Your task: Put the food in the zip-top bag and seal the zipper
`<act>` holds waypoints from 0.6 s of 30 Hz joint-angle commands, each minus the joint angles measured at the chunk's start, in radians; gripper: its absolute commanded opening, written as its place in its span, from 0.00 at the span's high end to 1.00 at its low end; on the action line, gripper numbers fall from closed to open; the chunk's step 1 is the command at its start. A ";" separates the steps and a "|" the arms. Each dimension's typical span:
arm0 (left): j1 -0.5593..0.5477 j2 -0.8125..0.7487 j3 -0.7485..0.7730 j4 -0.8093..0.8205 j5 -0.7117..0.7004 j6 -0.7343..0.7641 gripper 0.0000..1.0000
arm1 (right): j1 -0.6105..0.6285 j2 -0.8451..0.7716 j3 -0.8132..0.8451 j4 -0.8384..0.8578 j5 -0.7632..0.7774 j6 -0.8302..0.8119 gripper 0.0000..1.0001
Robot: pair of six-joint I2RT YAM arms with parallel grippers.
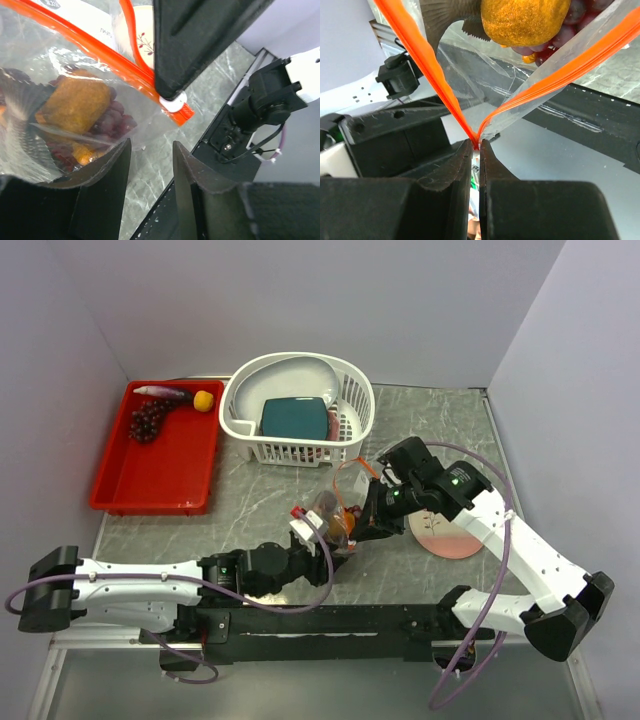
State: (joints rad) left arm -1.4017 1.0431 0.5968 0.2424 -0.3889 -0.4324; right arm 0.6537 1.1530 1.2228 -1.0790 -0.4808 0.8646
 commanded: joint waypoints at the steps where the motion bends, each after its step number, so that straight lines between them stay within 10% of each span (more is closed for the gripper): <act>1: -0.037 0.015 0.044 0.075 -0.100 0.047 0.55 | -0.008 0.004 0.018 0.016 -0.019 0.020 1.00; 18: -0.077 0.086 0.084 0.162 -0.192 0.116 0.53 | -0.008 0.004 -0.003 0.024 -0.021 0.033 1.00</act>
State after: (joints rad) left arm -1.4666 1.1301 0.6498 0.3340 -0.5449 -0.3443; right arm 0.6537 1.1622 1.2228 -1.0782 -0.4870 0.8898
